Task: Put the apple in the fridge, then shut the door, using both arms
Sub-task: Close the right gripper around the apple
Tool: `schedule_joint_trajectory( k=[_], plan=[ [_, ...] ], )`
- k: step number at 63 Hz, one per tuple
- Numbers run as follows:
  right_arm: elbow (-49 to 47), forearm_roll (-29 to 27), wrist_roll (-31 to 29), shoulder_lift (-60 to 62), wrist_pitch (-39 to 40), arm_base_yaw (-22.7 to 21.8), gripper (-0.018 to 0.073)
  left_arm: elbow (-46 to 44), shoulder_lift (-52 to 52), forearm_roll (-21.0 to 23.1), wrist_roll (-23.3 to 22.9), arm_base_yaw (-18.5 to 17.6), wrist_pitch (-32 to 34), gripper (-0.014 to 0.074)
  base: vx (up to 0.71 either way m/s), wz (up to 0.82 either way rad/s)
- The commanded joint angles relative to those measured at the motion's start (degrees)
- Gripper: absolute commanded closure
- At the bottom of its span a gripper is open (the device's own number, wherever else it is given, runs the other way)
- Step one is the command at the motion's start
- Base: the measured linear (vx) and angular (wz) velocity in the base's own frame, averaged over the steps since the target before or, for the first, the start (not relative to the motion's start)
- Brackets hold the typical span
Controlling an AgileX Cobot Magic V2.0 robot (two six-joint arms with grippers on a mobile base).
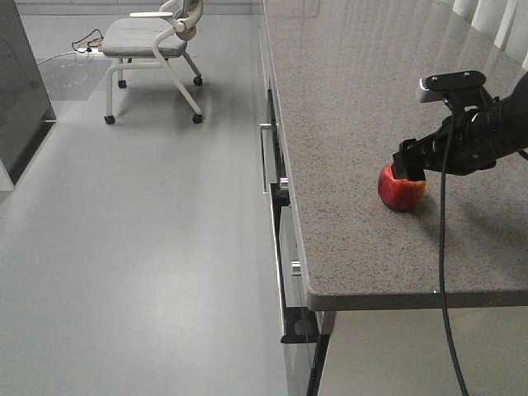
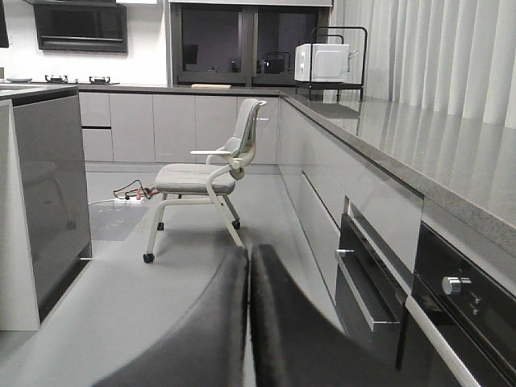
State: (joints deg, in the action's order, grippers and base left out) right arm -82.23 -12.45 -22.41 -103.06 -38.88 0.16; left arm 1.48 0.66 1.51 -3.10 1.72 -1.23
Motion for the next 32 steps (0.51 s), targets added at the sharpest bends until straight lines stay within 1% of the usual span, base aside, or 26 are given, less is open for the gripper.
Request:
schedule_joint_trajectory(
  k=[1,18,32],
  plan=[
    [-3.62,-0.64,-0.48,-0.04,3.65,-0.05,-0.0038,1.22,0.86,0.14,-0.34,-0.39,4.11,0.0603,0.00,0.00],
    [-7.90,-1.88,-0.68,-6.73,4.14,0.01,-0.0035,1.22,0.86,0.14,-0.34,-0.39,4.11,0.0603,0.00,0.00],
    [-8.25,-2.03,-0.68,-9.31,6.05,0.01,-0.0027,1.22,0.86,0.14,-0.34,-0.39,4.11,0.0603,0.00,0.00]
  ],
)
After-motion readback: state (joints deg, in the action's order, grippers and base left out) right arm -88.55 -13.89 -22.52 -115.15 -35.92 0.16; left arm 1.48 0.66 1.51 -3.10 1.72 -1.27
